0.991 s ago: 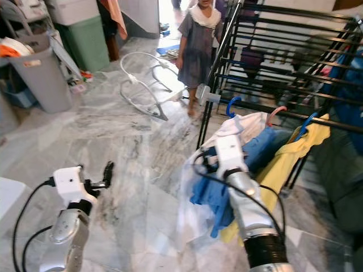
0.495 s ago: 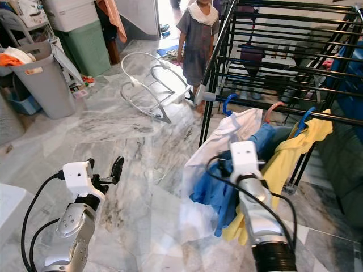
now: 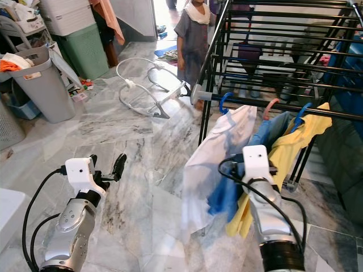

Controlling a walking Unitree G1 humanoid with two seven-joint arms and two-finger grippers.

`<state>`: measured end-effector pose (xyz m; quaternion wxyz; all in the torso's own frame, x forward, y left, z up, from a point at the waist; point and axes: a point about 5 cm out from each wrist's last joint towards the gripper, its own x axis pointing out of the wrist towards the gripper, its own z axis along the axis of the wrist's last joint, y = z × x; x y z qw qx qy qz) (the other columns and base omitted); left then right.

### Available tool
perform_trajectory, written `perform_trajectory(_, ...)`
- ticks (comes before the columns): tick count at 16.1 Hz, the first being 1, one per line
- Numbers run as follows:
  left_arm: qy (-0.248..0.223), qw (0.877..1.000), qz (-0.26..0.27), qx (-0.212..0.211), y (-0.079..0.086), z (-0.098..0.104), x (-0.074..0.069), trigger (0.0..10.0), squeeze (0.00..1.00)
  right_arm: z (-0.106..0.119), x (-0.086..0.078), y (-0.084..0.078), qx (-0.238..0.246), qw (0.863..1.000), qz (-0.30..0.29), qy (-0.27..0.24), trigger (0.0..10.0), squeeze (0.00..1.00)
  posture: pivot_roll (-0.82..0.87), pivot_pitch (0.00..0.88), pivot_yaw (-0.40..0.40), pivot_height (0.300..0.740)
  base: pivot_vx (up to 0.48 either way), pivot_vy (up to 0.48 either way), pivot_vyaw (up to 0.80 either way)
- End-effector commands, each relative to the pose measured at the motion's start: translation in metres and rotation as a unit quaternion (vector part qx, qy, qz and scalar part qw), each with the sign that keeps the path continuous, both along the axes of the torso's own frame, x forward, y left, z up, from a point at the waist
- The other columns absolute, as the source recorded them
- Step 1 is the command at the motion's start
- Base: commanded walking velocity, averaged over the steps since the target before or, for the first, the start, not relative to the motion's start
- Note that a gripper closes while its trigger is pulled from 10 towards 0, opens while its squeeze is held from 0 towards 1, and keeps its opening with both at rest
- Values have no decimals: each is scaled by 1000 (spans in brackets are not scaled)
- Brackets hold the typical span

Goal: Hang hanger

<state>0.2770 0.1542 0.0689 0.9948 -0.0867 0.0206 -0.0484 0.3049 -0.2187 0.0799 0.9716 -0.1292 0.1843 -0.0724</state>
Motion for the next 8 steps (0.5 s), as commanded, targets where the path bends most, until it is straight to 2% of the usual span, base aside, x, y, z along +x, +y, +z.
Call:
perform_trajectory(1, 7, 1000, 1, 6, 4, -2, 0, 10000, 0, 3, 2, -5, -9, 1000, -12, -1, 10000, 0, -171, 0, 105, 740, 0, 0, 0)
perform_trajectory(6, 10, 1000, -7, 9, 0, -2, 1, 10000, 0, 18, 3, -35, -69, 995, -66, -26, 10000, 0, -176, 0, 112, 740, 0, 0, 0)
perform_trajectory(8, 10, 1000, -9, 10, 1, -2, 1, 10000, 0, 20, 3, -34, -73, 995, -62, -32, 10000, 0, -179, 0, 115, 740, 0, 0, 0)
